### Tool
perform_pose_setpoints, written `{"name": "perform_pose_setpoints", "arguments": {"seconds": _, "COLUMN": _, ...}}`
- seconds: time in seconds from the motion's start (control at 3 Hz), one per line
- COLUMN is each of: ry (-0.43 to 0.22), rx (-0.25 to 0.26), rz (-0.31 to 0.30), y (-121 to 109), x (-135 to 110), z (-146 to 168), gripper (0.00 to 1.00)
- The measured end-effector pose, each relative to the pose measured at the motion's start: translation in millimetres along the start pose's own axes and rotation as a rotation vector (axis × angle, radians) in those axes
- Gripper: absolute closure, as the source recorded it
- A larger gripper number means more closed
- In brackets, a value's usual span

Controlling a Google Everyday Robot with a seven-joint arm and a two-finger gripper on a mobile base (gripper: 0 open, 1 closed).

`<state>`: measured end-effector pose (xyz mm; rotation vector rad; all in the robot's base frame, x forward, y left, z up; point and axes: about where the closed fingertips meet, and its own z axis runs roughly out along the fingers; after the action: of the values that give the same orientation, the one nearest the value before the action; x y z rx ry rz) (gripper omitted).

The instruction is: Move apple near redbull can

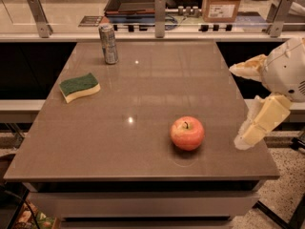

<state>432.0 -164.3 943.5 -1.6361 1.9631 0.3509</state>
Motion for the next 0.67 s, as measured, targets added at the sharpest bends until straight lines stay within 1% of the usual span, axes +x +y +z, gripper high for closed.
{"name": "perform_pose_setpoints", "arguments": {"seconds": 0.33, "ry": -0.119, "rx": -0.030, "rz": 0.028, "y": 7.6, "x": -4.9, "z": 29.2, "gripper": 0.00}}
{"name": "perform_pose_setpoints", "arguments": {"seconds": 0.67, "ry": -0.204, "rx": -0.008, "rz": 0.043, "y": 9.2, "x": -5.8, "z": 55.2, "gripper": 0.00}}
